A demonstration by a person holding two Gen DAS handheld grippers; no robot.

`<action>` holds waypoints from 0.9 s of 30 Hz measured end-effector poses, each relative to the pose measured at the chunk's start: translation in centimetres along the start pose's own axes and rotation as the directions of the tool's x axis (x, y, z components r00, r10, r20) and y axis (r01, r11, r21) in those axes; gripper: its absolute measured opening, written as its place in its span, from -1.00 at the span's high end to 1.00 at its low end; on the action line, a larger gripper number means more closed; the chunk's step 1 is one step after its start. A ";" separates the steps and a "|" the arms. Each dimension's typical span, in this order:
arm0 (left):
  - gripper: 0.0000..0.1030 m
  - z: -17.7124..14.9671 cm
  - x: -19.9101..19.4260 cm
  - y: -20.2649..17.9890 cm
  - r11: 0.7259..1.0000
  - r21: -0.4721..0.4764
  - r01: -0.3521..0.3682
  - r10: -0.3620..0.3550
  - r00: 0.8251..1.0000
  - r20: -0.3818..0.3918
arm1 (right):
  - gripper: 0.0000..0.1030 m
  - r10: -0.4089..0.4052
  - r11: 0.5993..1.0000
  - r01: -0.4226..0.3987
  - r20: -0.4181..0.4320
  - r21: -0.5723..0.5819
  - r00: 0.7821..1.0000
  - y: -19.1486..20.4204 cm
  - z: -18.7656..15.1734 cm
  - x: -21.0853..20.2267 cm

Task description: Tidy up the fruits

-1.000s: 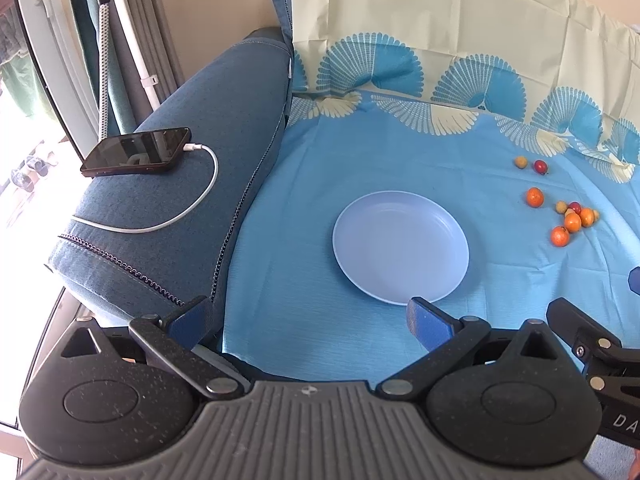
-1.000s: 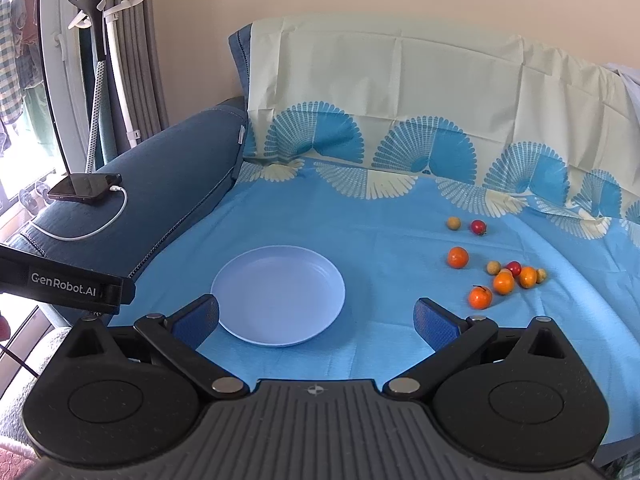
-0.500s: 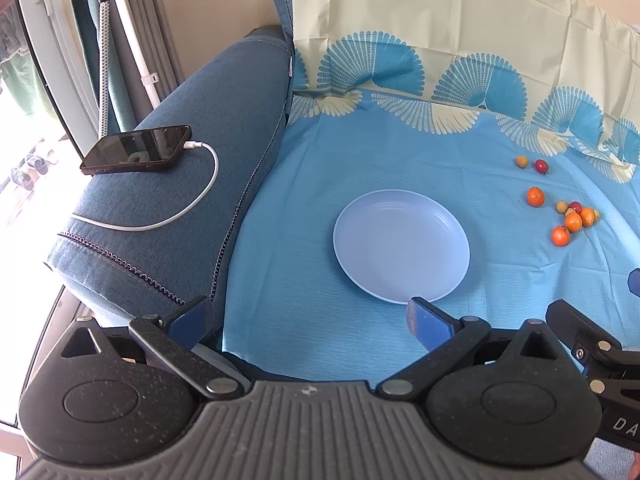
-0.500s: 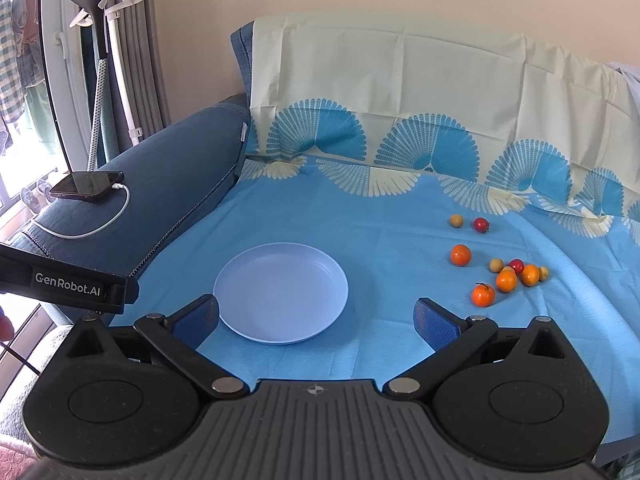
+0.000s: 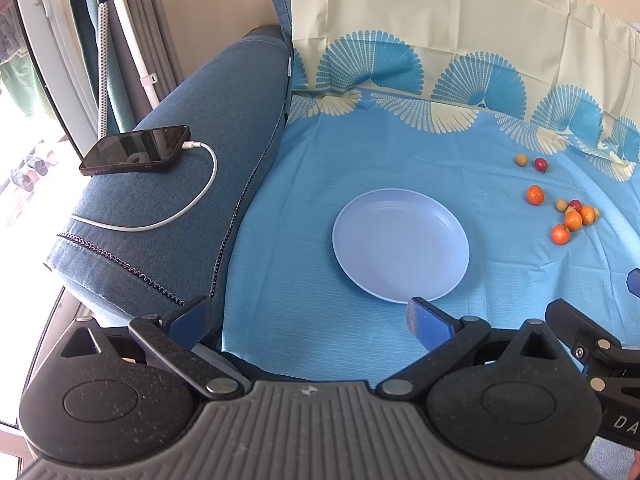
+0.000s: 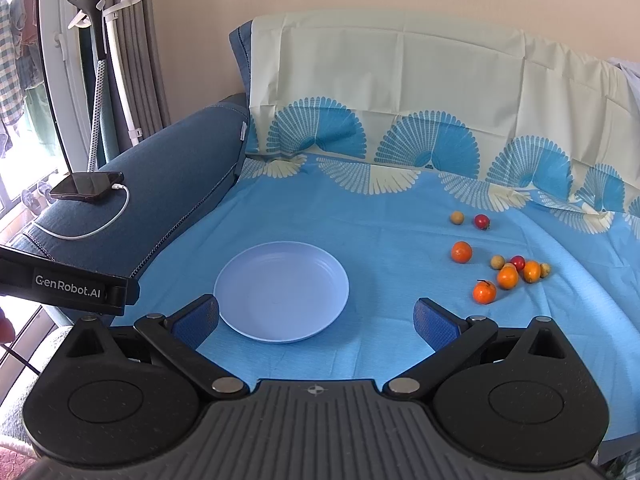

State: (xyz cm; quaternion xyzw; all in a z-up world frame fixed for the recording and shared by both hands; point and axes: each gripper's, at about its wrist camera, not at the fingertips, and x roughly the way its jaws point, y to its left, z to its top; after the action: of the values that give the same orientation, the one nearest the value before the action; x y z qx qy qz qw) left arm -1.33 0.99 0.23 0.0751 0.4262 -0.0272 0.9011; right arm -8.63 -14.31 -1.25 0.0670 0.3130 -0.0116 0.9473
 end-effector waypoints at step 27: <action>-0.99 -0.4 0.4 -0.6 1.000 0.012 -0.008 0.008 1.000 -0.013 | -0.99 0.014 1.000 -0.014 -0.016 0.014 1.000 -0.3 -0.4 0.5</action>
State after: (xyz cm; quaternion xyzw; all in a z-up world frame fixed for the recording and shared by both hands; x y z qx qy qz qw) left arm -1.45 0.48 -0.35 0.0826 0.4318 -0.0257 0.8978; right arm -8.50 -14.56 -1.88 0.0756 0.3198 -0.0066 0.9444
